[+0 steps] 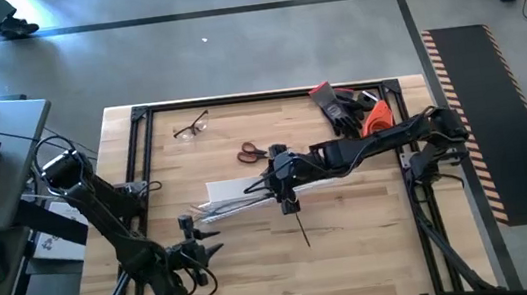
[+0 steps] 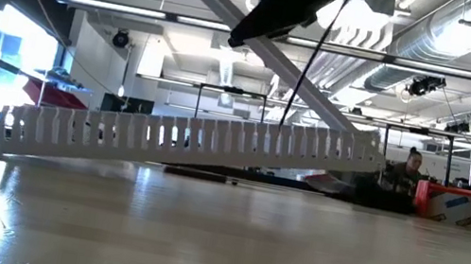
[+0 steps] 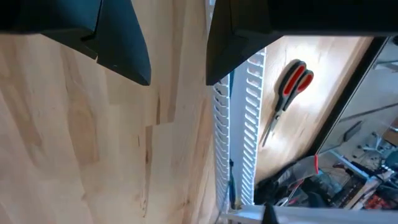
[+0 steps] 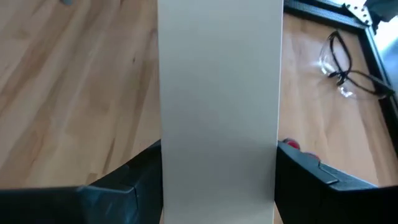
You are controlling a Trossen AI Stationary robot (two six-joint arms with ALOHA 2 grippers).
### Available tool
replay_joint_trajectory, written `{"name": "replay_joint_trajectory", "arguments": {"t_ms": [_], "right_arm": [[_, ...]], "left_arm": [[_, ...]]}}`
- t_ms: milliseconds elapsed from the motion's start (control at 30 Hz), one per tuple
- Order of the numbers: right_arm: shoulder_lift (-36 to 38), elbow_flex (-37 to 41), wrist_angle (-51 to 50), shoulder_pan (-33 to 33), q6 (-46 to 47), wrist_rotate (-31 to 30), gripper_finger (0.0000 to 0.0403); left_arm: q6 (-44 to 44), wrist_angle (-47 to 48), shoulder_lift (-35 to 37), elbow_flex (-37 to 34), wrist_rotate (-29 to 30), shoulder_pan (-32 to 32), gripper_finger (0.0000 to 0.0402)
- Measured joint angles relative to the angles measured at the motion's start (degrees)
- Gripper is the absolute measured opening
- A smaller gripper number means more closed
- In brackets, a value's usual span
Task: Ziptie cables
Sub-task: Close the white cable duct lid
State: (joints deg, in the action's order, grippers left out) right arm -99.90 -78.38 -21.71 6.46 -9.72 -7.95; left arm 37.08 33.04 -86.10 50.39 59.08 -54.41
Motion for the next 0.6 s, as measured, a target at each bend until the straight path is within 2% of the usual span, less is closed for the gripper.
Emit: {"name": "replay_joint_trajectory", "arguments": {"t_ms": [167, 367, 600], "right_arm": [[0.27, -0.15, -2.11, 0.24, 1.24, 2.43, 0.0213], [0.25, 1.33, -2.52, 1.39, 3.52, 3.11, 0.0213], [0.23, 1.33, 1.06, 1.53, 3.62, 4.97, 0.0213]], "left_arm": [[1.83, -4.84, -0.86, -4.8, 1.76, 0.05, 0.0125], [-0.79, -19.4, -0.1, -13.2, 3.73, 1.98, 0.0127], [-17.34, -52.32, 0.04, -22.84, -11.66, 8.33, 0.0152]]}}
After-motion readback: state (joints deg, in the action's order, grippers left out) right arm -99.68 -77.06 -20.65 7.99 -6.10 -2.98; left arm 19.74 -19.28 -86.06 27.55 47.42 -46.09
